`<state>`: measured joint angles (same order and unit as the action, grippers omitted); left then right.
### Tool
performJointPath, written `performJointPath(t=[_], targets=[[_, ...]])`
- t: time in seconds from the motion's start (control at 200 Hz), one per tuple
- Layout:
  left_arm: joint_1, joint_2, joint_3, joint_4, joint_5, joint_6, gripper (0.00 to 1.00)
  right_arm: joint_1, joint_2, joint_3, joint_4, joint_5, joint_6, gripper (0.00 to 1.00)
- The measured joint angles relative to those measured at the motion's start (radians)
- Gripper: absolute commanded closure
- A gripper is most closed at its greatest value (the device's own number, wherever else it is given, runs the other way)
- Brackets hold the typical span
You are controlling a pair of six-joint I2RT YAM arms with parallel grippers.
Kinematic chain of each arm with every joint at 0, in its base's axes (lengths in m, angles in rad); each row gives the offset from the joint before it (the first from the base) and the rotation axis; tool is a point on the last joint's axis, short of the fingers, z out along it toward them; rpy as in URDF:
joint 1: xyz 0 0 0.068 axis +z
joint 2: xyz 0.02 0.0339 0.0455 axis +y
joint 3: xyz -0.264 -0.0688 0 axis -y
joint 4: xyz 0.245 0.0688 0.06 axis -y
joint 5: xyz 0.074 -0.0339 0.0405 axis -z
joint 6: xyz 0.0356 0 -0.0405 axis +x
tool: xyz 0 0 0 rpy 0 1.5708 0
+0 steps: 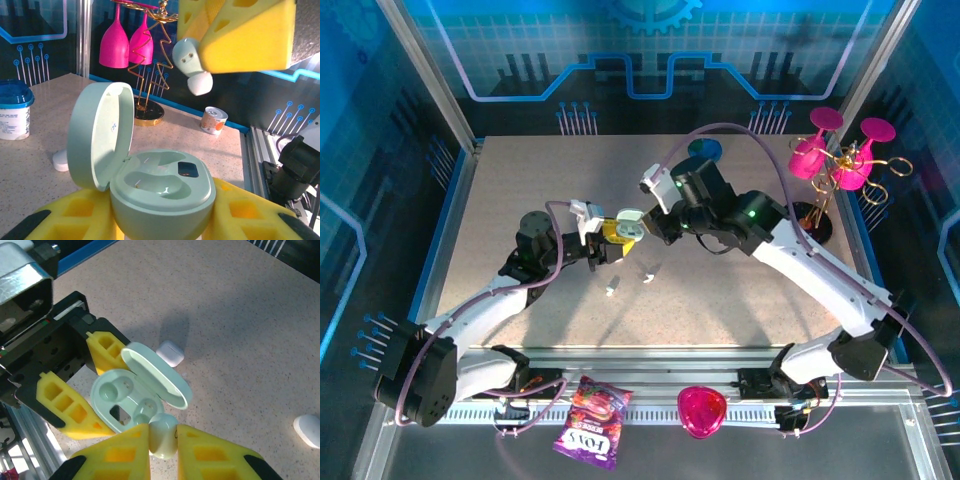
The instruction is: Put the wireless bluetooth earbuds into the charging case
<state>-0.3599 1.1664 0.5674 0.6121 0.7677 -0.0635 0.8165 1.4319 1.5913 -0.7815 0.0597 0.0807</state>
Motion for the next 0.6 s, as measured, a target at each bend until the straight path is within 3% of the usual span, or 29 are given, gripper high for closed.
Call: performJointPath(t=[0.595], targets=[[0.000, 0.000, 0.000, 0.000, 0.007, -0.017, 0.74, 0.047, 0.063, 0.021, -0.042, 0.021, -0.060, 0.83]])
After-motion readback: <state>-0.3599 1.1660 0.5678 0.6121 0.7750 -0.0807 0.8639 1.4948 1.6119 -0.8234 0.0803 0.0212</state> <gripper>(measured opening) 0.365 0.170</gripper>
